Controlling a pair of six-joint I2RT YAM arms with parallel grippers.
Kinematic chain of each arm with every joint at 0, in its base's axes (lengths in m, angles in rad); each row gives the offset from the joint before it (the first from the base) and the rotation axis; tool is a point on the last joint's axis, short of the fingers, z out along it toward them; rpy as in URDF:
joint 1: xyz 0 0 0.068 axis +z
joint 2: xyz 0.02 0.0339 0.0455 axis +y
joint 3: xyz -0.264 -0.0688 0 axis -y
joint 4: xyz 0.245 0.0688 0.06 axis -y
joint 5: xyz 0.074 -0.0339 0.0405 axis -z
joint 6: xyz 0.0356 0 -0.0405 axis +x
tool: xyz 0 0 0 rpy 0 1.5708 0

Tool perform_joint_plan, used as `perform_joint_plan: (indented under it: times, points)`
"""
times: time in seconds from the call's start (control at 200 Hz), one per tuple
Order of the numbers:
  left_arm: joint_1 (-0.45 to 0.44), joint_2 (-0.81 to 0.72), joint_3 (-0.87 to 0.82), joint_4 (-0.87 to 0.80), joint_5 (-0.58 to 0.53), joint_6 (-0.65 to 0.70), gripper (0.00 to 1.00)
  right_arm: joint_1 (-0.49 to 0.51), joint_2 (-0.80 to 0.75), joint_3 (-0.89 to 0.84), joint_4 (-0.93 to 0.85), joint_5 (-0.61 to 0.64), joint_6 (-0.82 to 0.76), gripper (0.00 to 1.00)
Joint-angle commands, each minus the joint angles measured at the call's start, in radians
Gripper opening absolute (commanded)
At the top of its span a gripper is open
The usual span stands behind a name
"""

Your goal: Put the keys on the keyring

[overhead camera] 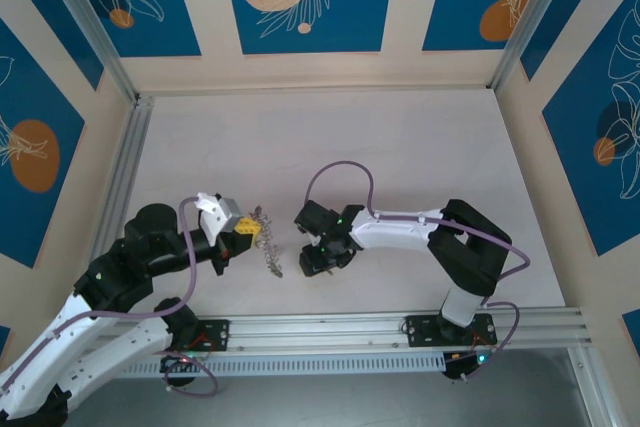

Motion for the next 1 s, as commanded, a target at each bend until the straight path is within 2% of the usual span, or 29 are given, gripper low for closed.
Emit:
perform_joint_plan:
  times: [0.0,0.285,0.535,0.735,0.875,0.995]
  points:
    - [0.003,-0.007,0.002,0.030,0.005,-0.011,0.00,-0.002,-0.037,-0.033,-0.073,0.023,0.021,0.45]
    - [0.007,-0.024,-0.004,0.067,0.095,-0.008,0.00,-0.004,-0.014,-0.017,-0.079,0.039,-0.018,0.38]
    - [0.008,-0.054,-0.021,0.137,0.242,-0.023,0.00,0.009,-0.117,-0.070,-0.025,0.024,-0.030,0.38]
    - [0.007,-0.051,-0.023,0.164,0.326,-0.024,0.00,-0.005,-0.183,-0.097,-0.087,0.054,-0.028,0.39]
    - [0.007,-0.073,-0.039,0.240,0.458,-0.045,0.00,-0.027,-0.189,-0.131,-0.085,-0.001,-0.025,0.39]
    - [0.007,-0.075,-0.038,0.250,0.489,-0.041,0.00,-0.030,-0.165,-0.136,-0.058,-0.025,-0.037,0.38]
